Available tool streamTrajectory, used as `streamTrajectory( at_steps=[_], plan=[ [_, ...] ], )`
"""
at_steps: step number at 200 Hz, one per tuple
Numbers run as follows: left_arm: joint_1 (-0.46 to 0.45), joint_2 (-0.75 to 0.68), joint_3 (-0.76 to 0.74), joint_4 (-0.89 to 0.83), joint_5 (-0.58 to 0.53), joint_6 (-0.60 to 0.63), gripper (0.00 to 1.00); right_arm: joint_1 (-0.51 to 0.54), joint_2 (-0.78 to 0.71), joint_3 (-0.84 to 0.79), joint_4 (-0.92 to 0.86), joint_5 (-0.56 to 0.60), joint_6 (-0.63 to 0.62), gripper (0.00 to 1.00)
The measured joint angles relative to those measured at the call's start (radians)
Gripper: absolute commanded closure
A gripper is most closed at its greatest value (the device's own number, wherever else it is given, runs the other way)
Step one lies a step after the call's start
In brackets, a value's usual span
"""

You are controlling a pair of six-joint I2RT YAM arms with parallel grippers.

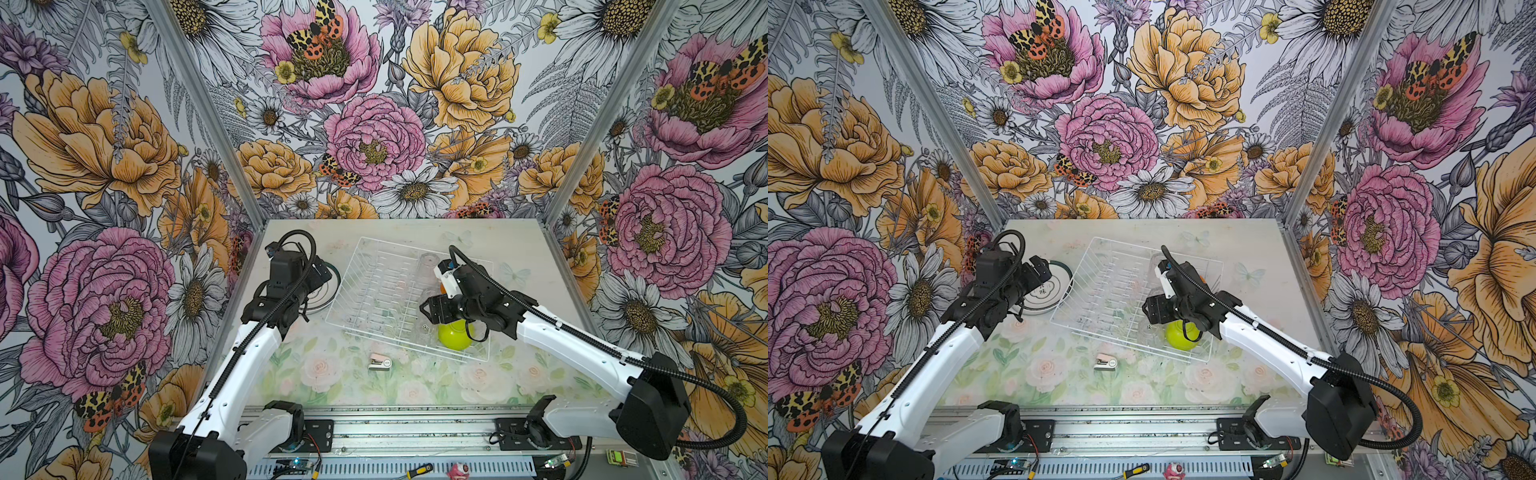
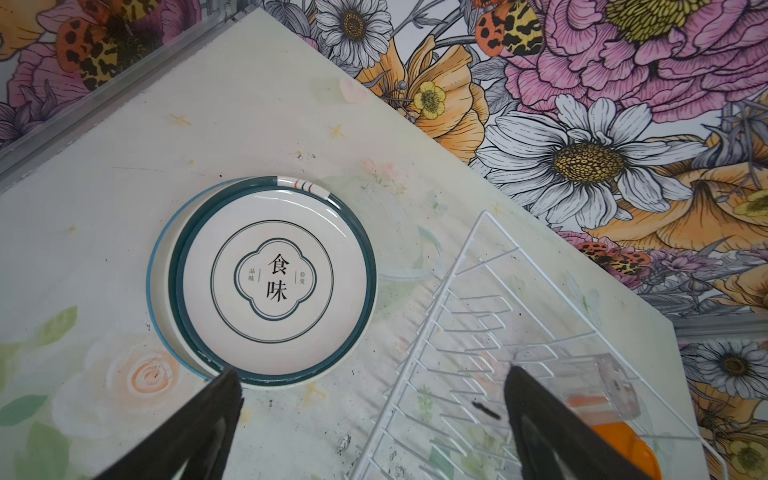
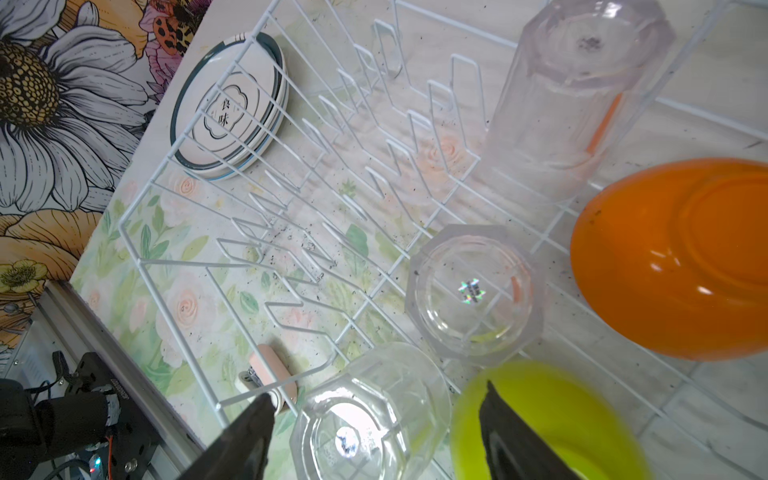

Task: Unload the mixed dishes from the dish rack
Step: 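Raise the left gripper off the stack while the right gripper moves over the cups, then lower the right gripper toward the clear glass cup while the left gripper approaches the rack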

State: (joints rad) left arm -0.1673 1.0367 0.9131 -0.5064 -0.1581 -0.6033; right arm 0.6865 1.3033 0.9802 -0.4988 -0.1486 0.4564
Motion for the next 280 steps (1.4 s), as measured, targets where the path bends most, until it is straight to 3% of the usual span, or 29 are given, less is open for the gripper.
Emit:
streamTrajectory(
  at_steps=[58,123,221,280],
  plan=[
    [-0.05,-0.145,-0.068,-0.008,0.042,0.0,0.01,0.092,0.024,0.0,-0.048,0.038,0.08,0.16],
    [-0.117,-0.219,-0.186,-0.019,0.093,0.0,0.01,0.2,0.092,0.001,-0.093,0.177,0.15,0.16],
    [-0.214,-0.336,-0.294,0.025,0.095,0.0,0.01,0.258,0.149,0.002,-0.113,0.355,0.239,0.2],
    [-0.244,-0.288,-0.312,0.037,0.085,0.001,0.01,0.266,0.117,-0.026,-0.112,0.435,0.243,0.25]
  ],
)
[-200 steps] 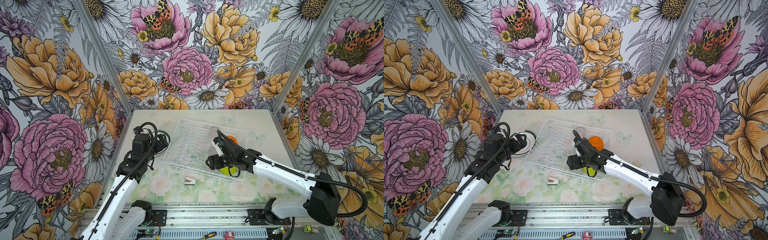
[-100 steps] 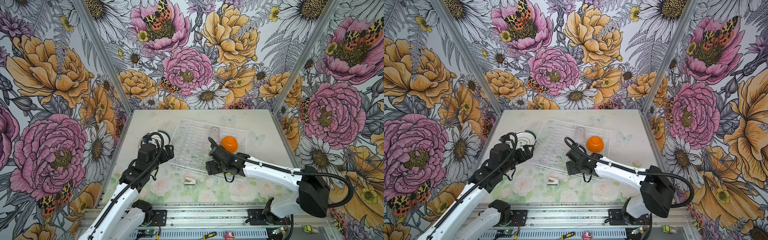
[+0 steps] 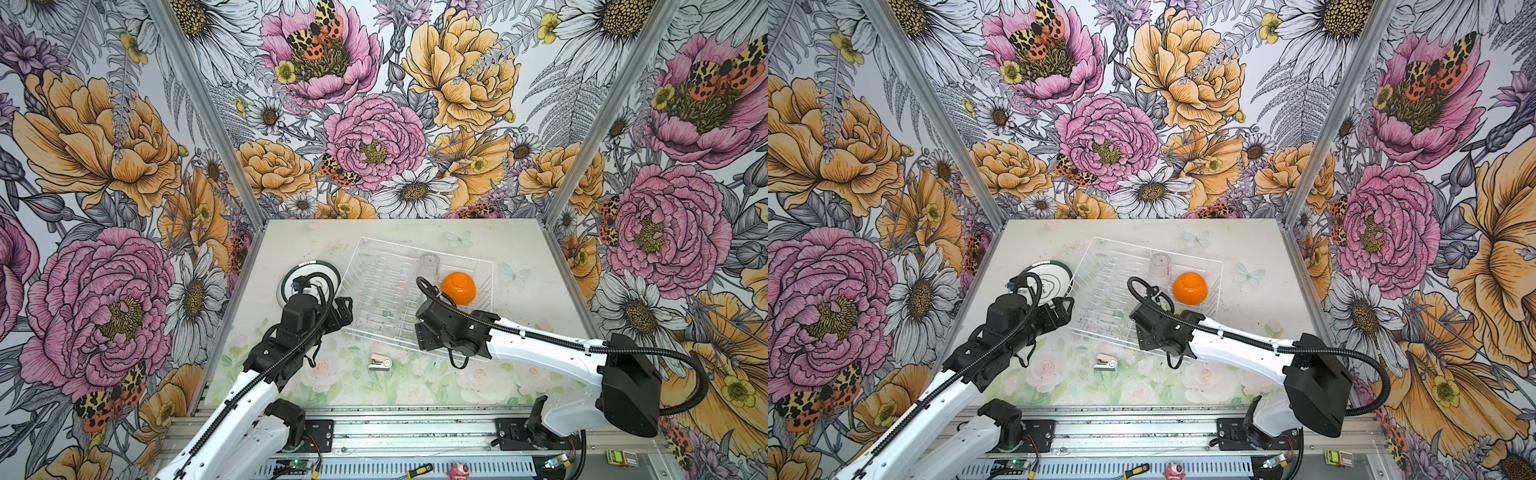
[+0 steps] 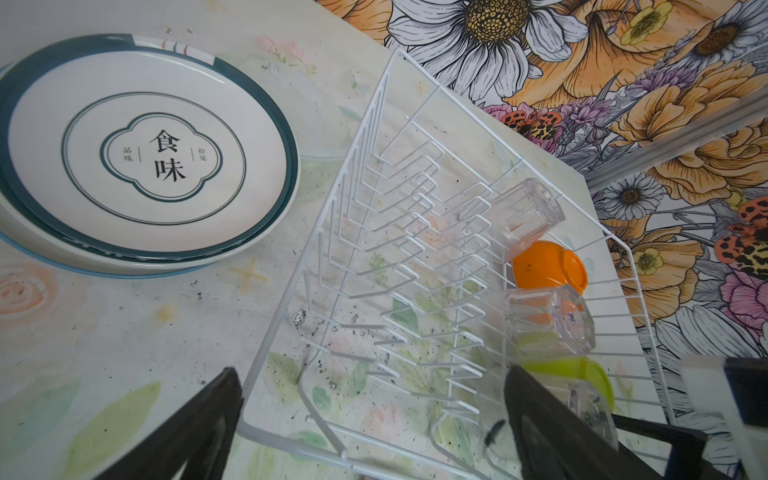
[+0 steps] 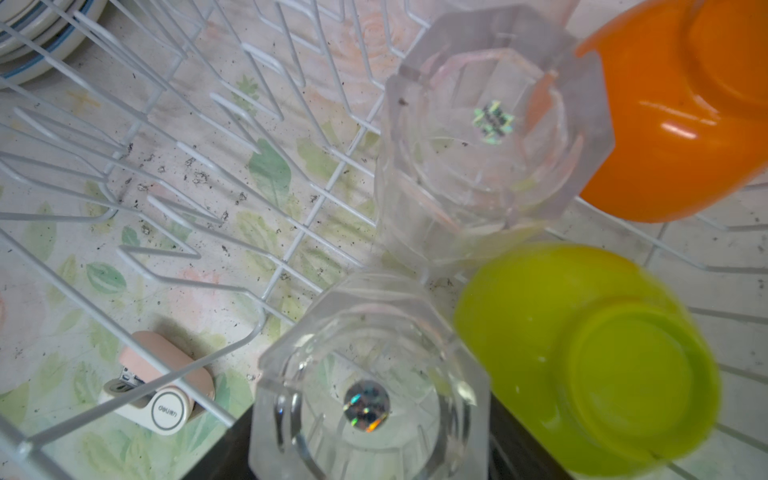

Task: Unload the mixed dishes from the dish rack
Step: 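Lower the right gripper toward the clear glass cup while the left gripper approaches the rack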

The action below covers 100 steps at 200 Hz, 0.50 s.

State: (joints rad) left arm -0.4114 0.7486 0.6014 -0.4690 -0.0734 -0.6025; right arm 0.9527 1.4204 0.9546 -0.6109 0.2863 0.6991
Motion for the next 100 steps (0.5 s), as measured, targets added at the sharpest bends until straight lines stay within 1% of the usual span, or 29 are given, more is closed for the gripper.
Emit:
streamTrajectory(
  at_steps=[26,60,78,91,100],
  plan=[
    [-0.035,0.016,0.0,0.002,-0.001,-0.001,0.01,-0.002,-0.043,-0.043,0.0,0.034,-0.004,0.28],
    [-0.156,0.001,0.0,0.003,-0.051,-0.034,0.01,-0.005,-0.101,-0.097,-0.024,0.06,-0.017,0.37],
    [-0.232,-0.024,0.0,0.003,-0.093,-0.061,0.01,-0.005,-0.155,-0.116,-0.029,0.066,-0.02,0.37],
    [-0.275,-0.04,0.0,0.003,-0.122,-0.077,0.01,-0.005,-0.201,-0.123,-0.034,0.071,-0.028,0.32],
    [-0.299,-0.047,0.0,0.003,-0.14,-0.085,0.01,-0.005,-0.233,-0.127,-0.035,0.077,-0.031,0.31]
  ],
)
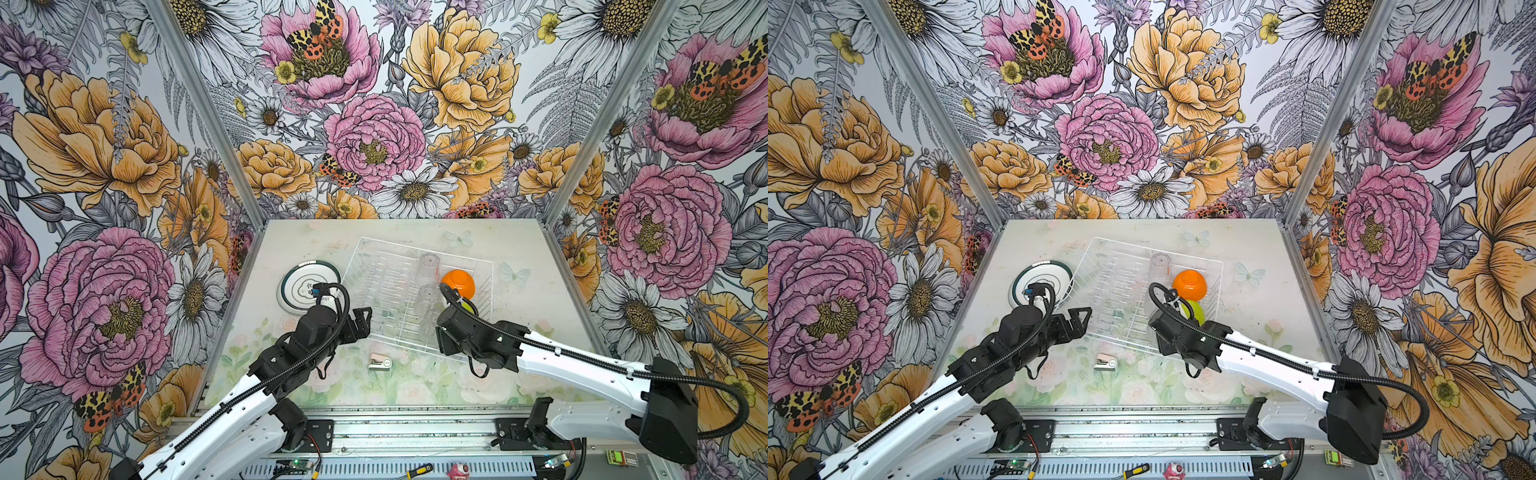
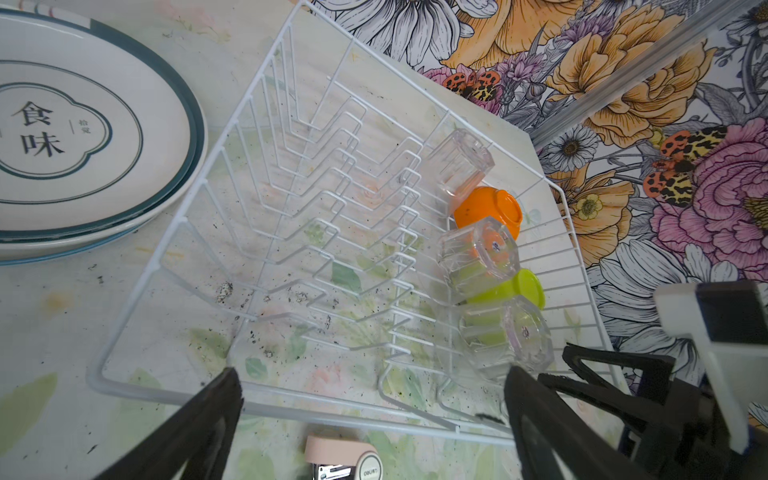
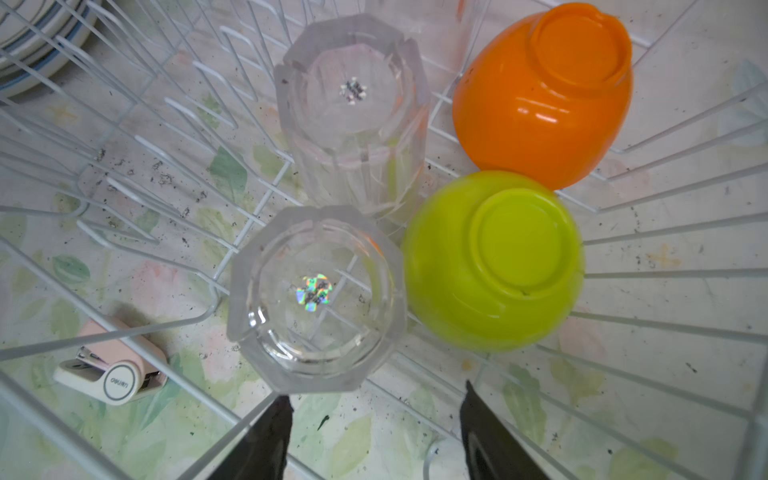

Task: Unload the mixed dishes from the dish rack
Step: 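Lower the right gripper toward the clear glass cup while the left gripper approaches the rack, then grasp the clear glass cup nearest the robot with the right gripper and lift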

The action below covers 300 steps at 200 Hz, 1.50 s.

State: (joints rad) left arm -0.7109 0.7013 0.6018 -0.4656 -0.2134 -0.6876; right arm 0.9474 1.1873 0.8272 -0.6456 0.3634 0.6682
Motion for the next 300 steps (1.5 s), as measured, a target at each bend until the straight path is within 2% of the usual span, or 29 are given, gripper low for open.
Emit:
streamTrajectory(
  at_steps=[24,51,122,172,195,248,278,300],
  plan=[
    [-0.037,-0.003,0.0,0.0,-0.037,-0.025,0.01,0.0,-0.055,-0.008,-0.001,0.004,-0.013,0.25],
    [-0.06,0.002,0.003,0.0,-0.061,-0.053,0.01,0.0,-0.052,-0.011,0.002,-0.002,-0.023,0.2],
    [-0.175,-0.014,0.05,-0.003,-0.15,-0.1,0.01,0.0,0.087,0.009,0.034,-0.04,-0.035,0.17],
    [-0.193,-0.008,0.08,-0.009,-0.169,-0.098,0.02,-0.006,0.218,0.106,0.067,-0.052,-0.041,0.15],
    [-0.193,-0.006,0.085,-0.009,-0.17,-0.094,0.01,-0.006,0.259,0.123,0.078,-0.055,-0.04,0.22],
    [-0.195,-0.04,0.085,-0.01,-0.19,-0.089,0.01,-0.006,0.282,0.126,0.099,-0.053,-0.014,0.49],
    [-0.195,-0.063,0.085,-0.009,-0.197,-0.087,0.01,-0.006,0.256,0.122,0.097,-0.06,0.006,0.53],
    [-0.195,-0.066,0.085,-0.01,-0.2,-0.08,0.01,-0.006,0.181,0.107,0.098,-0.071,0.026,0.55]
  ],
)
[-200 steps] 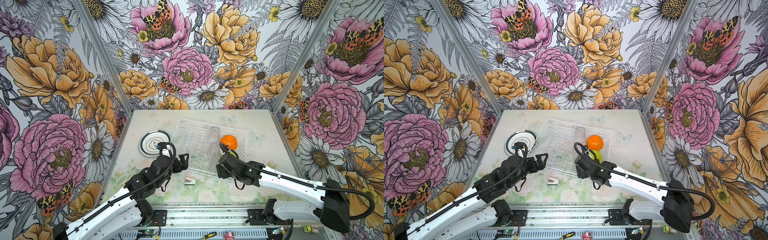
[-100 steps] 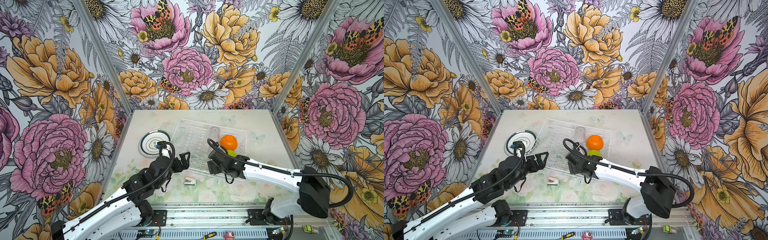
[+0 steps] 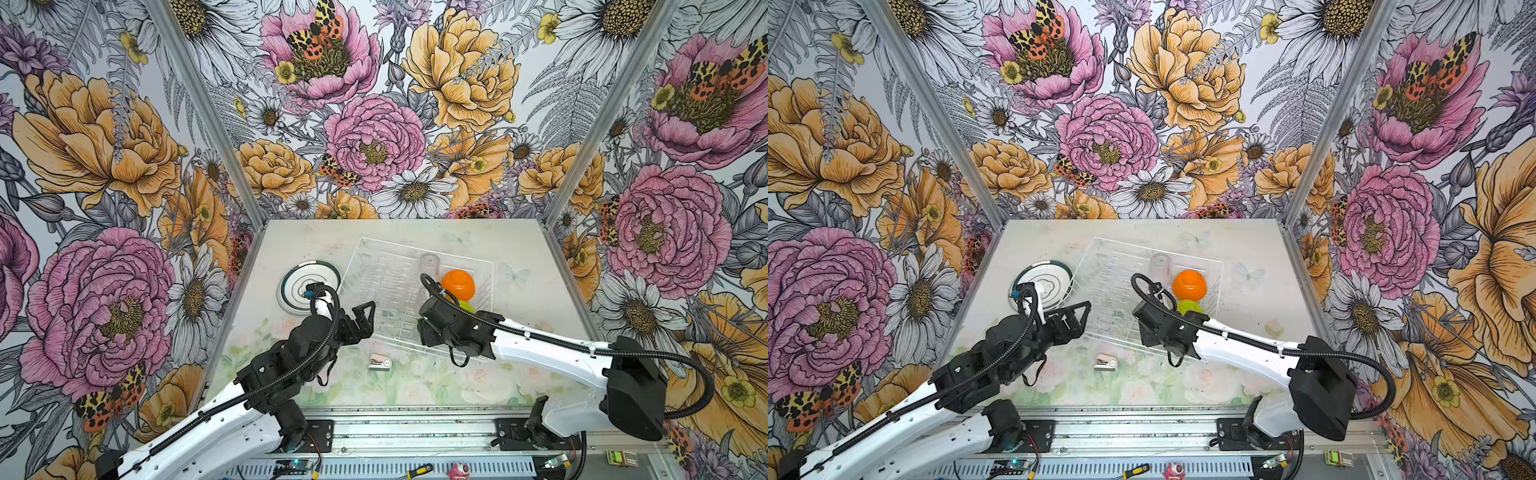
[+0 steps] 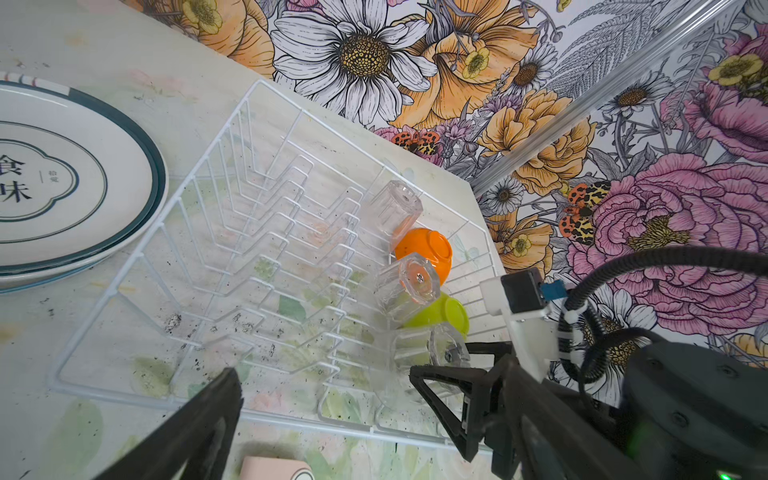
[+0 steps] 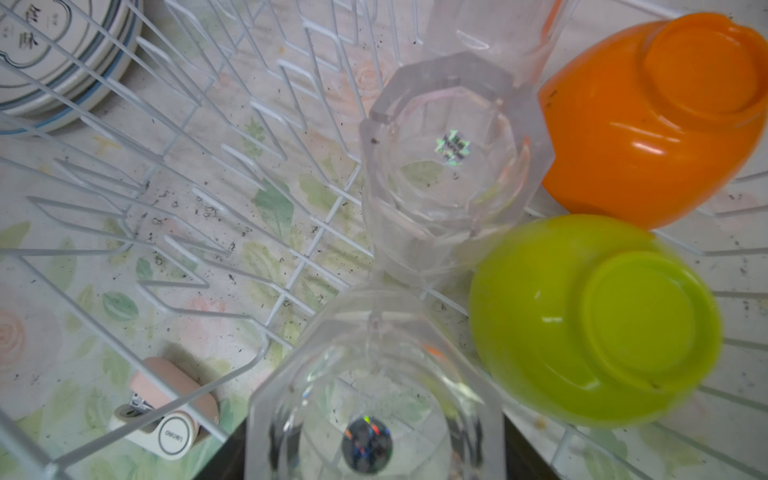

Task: Unload the mixed dishes from the dish rack
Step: 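Grasp the clear glass cup nearest the robot with the right gripper and lift, then close the left gripper on the cup while the right gripper holds it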

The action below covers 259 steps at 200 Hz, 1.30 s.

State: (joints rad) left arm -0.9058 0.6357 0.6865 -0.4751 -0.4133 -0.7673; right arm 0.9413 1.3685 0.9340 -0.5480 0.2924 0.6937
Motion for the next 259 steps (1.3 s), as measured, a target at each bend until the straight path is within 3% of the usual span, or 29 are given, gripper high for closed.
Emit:
streamTrajectory(
  at_steps=[55,87,113,158,218,259],
  plan=[
    [0.016,0.071,0.046,0.001,-0.021,0.045,0.01,-0.036,-0.237,-0.014,0.013,-0.049,0.024,0.58],
    [0.11,0.168,0.138,0.003,0.027,0.091,0.01,-0.118,-0.255,0.028,0.014,-0.148,0.019,0.59],
    [0.215,0.246,0.201,0.033,0.117,0.114,0.01,-0.21,-0.211,0.113,0.013,-0.259,-0.002,0.6],
    [0.344,0.355,0.211,0.231,0.346,0.137,0.01,-0.364,-0.074,0.319,0.015,-0.463,-0.037,0.6],
    [0.361,0.522,0.293,0.436,0.536,0.173,0.01,-0.475,0.086,0.542,0.015,-0.663,-0.048,0.61],
    [0.373,0.591,0.299,0.58,0.629,0.168,0.08,-0.492,0.154,0.638,0.023,-0.748,-0.038,0.61]
  ],
)
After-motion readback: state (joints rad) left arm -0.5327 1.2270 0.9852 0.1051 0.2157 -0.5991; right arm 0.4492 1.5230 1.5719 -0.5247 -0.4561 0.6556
